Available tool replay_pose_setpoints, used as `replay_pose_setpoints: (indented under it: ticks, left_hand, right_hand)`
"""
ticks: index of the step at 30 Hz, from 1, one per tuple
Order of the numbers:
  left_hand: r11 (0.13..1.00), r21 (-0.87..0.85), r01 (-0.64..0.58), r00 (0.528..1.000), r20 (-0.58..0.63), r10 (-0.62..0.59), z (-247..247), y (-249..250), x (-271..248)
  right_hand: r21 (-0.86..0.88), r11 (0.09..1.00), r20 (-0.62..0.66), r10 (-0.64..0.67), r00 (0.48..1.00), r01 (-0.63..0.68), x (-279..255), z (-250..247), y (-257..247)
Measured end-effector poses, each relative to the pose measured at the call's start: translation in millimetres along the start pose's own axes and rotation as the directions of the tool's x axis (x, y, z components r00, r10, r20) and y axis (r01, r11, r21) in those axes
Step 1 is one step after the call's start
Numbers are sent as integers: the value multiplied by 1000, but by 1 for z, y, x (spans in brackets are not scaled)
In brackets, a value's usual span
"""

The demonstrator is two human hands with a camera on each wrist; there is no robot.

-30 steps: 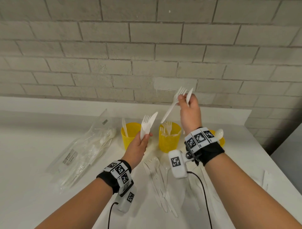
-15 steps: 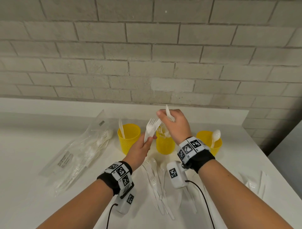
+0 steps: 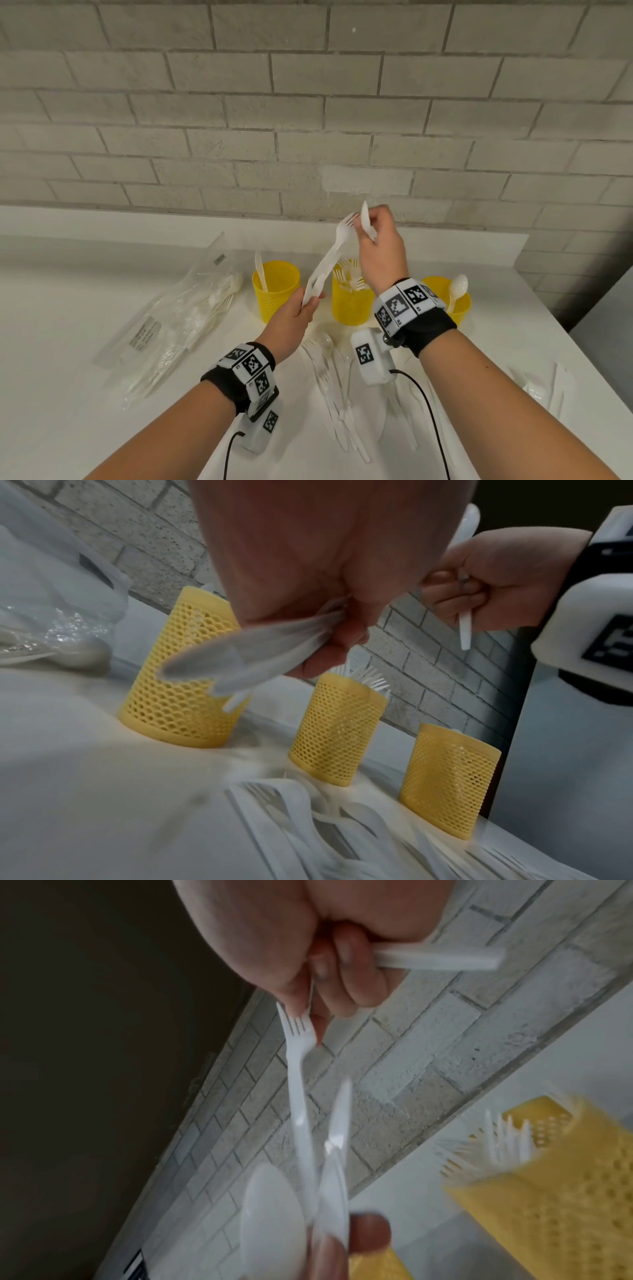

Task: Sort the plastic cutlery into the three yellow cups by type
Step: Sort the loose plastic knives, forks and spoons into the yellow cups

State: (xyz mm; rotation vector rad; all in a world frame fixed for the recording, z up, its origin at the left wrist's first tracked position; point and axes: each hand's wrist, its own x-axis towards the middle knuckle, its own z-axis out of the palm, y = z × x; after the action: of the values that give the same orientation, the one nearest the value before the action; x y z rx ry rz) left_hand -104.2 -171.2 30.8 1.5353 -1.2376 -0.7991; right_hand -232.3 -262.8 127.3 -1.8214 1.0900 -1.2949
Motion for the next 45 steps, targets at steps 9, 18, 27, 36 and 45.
replay_pose_setpoints:
  ticks: [9,18,27,36,45]
  left_hand:
    - [998,-50,45,996,-74,-48,2,-3,11]
    - [998,-59,-28,987,-159,18,5,7,15]
    - [987,62,-151,974,-161,160,7,3,22]
    - [994,-13,-112,986,-121,110,-11,-7,25]
    - [967,-71,-246,922,-325,211,-49,31,68]
  right_hand:
    - [-392,919,-48,24,999,-41,3,-13,32]
    - [-544,839,203,166,965,-30,-7,1,52]
    - [-335,941,322,60,945,55,-38,40,14]
    - [-24,1000,26,-19,999,20,-11,26,-4]
    - [316,936,30,153,988,-155,-7,11,3]
